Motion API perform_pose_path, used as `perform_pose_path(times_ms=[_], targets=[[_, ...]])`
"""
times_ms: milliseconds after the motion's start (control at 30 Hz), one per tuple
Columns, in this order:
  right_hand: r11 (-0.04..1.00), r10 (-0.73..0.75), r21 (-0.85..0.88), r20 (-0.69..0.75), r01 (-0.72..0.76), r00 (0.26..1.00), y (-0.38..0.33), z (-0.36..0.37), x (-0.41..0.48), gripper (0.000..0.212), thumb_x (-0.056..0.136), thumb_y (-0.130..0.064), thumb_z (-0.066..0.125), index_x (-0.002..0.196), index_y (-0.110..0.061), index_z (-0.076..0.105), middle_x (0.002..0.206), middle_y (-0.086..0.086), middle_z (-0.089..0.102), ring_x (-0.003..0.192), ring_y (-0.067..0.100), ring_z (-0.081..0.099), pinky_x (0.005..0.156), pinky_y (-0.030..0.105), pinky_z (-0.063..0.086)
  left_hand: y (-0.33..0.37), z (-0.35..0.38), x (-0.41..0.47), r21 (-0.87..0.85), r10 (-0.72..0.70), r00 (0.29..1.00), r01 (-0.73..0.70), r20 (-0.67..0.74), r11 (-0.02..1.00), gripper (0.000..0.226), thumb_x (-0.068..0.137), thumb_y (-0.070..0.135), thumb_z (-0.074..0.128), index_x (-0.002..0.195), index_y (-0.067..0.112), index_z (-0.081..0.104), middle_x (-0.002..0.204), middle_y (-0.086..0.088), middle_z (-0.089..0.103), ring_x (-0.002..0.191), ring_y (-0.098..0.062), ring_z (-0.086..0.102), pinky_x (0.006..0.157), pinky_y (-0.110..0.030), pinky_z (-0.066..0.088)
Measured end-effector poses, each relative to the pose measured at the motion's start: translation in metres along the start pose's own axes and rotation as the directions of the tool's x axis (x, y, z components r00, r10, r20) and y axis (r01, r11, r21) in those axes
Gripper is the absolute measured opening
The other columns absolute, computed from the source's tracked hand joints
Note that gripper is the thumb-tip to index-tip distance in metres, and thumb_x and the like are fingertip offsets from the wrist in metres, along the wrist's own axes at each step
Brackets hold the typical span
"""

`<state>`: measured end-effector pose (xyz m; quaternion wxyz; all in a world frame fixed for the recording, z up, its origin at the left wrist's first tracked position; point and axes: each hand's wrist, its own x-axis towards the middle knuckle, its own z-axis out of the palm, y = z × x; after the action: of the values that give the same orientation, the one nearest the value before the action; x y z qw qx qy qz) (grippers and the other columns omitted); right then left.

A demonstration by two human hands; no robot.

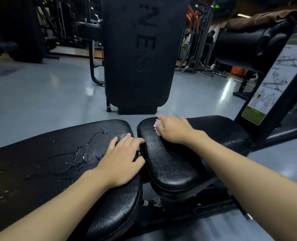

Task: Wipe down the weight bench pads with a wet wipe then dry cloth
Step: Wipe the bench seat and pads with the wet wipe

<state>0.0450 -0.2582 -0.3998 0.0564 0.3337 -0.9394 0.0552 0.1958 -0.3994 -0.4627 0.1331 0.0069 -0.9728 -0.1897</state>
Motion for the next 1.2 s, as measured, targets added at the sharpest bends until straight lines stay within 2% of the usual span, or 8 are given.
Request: perform_pose_path(times_ms=[100,267,433,500,633,867,1033,1200], targets=[[0.981,0.010,-0.193,0.160,0.021,0.987,0.003,0.005,0.012,0.041,0.104,-0.034,0.022,0.124,-0.016,0.054,0.134,0.005,0.052,0.136,0.026,0.037,0.113,0.054,0.019,0.000,0.000,0.001,0.007,0.006,1.000,-0.006,-0.001,1.000,0.049,0.095,0.035,0.038,0.143,0.032,0.031,0.154,0.008,0.034,0.150,-0.009,0.004,0.122,-0.045,0.000],[0.992,-0.090,-0.066,0.226,0.107,0.970,0.000,0.005,0.027,0.038,0.103,-0.033,0.018,0.104,-0.017,0.052,0.127,0.007,0.055,0.129,0.026,0.042,0.108,0.052,0.026,-0.001,0.000,0.000,0.017,0.001,1.000,-0.001,0.004,1.000,0.054,0.089,0.041,0.030,0.142,0.033,0.031,0.152,0.010,0.035,0.149,-0.009,0.004,0.122,-0.045,0.001],[0.991,-0.122,-0.020,0.300,0.134,0.946,-0.026,0.023,0.057,0.020,0.102,-0.032,0.024,0.097,-0.024,0.043,0.140,0.003,0.049,0.142,0.024,0.030,0.113,0.054,0.017,0.001,-0.002,0.000,0.033,-0.007,1.000,0.007,0.012,0.999,0.059,0.085,0.044,0.025,0.142,0.034,0.030,0.153,0.011,0.033,0.149,-0.006,0.001,0.122,-0.041,-0.001],[0.994,-0.096,-0.021,0.307,0.108,0.947,-0.024,0.023,0.068,0.023,0.101,-0.034,0.024,0.102,-0.028,0.045,0.141,0.001,0.049,0.140,0.023,0.033,0.115,0.053,0.018,0.002,-0.004,-0.001,0.023,-0.009,1.000,0.009,0.017,1.000,0.059,0.085,0.045,0.025,0.143,0.034,0.030,0.154,0.012,0.032,0.149,-0.004,0.000,0.122,-0.039,-0.003],[0.996,-0.056,-0.046,0.280,0.071,0.958,-0.007,0.015,0.063,0.050,0.098,-0.034,0.019,0.137,-0.022,0.048,0.150,0.004,0.045,0.139,0.024,0.037,0.114,0.051,0.022,0.003,-0.006,-0.002,0.011,-0.011,1.000,0.010,0.029,1.000,0.060,0.086,0.046,0.025,0.144,0.036,0.029,0.156,0.014,0.030,0.149,-0.003,-0.001,0.122,-0.037,-0.004],[0.984,0.171,-0.081,0.219,-0.156,0.961,0.072,-0.010,0.033,0.059,0.087,-0.052,0.012,0.125,-0.032,0.052,0.145,0.006,0.051,0.128,0.030,0.048,0.109,0.048,0.035,0.004,-0.008,-0.005,0.004,0.000,1.000,0.000,0.017,1.000,0.047,0.099,0.036,0.035,0.146,0.036,0.028,0.155,0.015,0.029,0.149,-0.002,-0.001,0.122,-0.037,-0.005],[0.947,0.309,-0.136,0.149,-0.290,0.939,0.129,-0.035,0.003,0.054,0.102,-0.037,0.018,0.146,-0.017,0.040,0.158,0.005,0.034,0.144,0.022,0.030,0.120,0.051,0.013,0.004,-0.008,-0.004,-0.001,0.001,1.000,-0.001,0.013,1.000,0.047,0.099,0.035,0.035,0.146,0.035,0.029,0.155,0.015,0.030,0.149,-0.002,-0.001,0.122,-0.036,-0.005],[0.902,0.392,-0.230,0.086,-0.364,0.916,0.147,-0.039,-0.014,0.059,0.103,-0.045,0.012,0.157,-0.021,0.017,0.166,0.004,0.006,0.153,0.021,0.003,0.118,0.055,-0.003,0.003,-0.006,-0.005,-0.004,0.001,1.000,-0.001,0.003,1.000,0.047,0.099,0.037,0.034,0.146,0.035,0.029,0.154,0.016,0.031,0.149,-0.003,0.000,0.122,-0.037,-0.004]])
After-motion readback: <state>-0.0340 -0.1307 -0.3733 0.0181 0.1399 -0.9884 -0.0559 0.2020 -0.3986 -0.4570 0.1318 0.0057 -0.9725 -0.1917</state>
